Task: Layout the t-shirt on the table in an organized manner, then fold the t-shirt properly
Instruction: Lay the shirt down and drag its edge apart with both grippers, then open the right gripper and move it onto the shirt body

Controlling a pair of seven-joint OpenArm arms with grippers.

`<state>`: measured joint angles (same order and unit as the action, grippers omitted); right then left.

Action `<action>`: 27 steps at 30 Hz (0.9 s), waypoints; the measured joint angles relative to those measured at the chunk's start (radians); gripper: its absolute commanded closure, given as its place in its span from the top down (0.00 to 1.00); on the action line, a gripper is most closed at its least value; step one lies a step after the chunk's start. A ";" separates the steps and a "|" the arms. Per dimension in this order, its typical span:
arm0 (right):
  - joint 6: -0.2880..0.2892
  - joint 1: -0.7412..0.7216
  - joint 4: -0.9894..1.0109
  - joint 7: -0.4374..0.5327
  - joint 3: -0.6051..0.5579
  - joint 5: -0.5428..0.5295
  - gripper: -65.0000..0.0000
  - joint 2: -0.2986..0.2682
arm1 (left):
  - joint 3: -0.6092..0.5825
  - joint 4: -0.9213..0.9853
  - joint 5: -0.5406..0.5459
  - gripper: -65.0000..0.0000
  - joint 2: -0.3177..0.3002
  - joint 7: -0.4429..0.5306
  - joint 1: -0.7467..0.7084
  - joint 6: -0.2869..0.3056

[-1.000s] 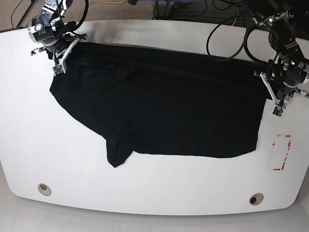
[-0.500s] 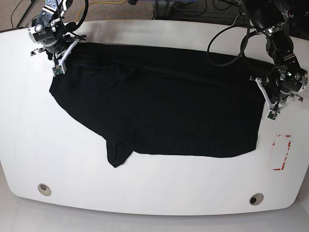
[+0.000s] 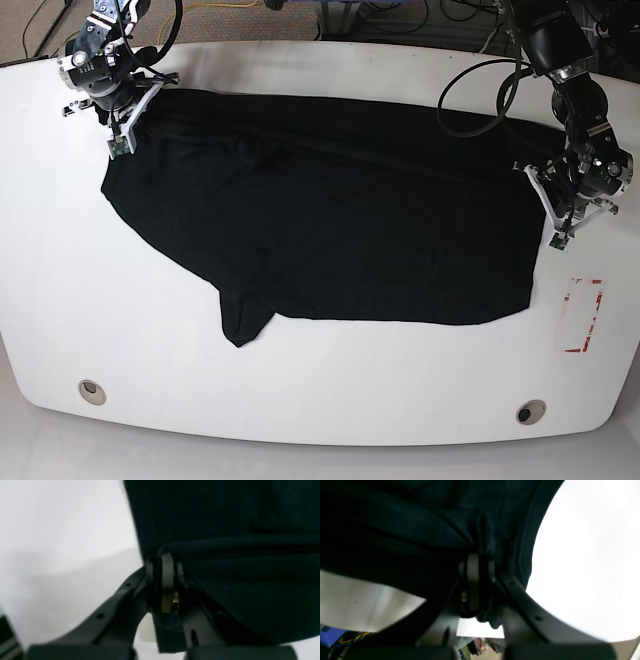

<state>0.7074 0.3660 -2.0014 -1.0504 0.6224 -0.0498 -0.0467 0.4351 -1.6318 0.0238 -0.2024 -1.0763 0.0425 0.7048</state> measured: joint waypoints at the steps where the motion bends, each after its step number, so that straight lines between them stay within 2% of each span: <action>1: 0.000 0.000 0.000 0.000 0.000 -0.002 0.01 0.000 | -0.001 -0.001 0.002 0.01 -0.003 0.002 0.003 0.000; 10: 0.000 0.000 0.000 0.001 0.000 -0.003 0.01 0.000 | -0.001 -0.003 0.012 0.01 -0.026 -0.001 -0.049 0.003; 25: 0.000 0.000 0.000 0.000 0.000 -0.002 0.01 0.002 | 0.001 -0.003 0.011 0.02 -0.026 0.004 -0.078 0.003; 27: 0.000 0.000 0.000 0.000 0.000 -0.002 0.04 0.002 | -0.003 -0.003 0.011 0.03 -0.027 0.004 -0.077 0.003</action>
<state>0.7074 0.3660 -2.0014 -1.0504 0.6220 -0.0517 -0.0448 0.4324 -1.6348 0.0345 -0.2295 -1.0721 -0.0349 0.7074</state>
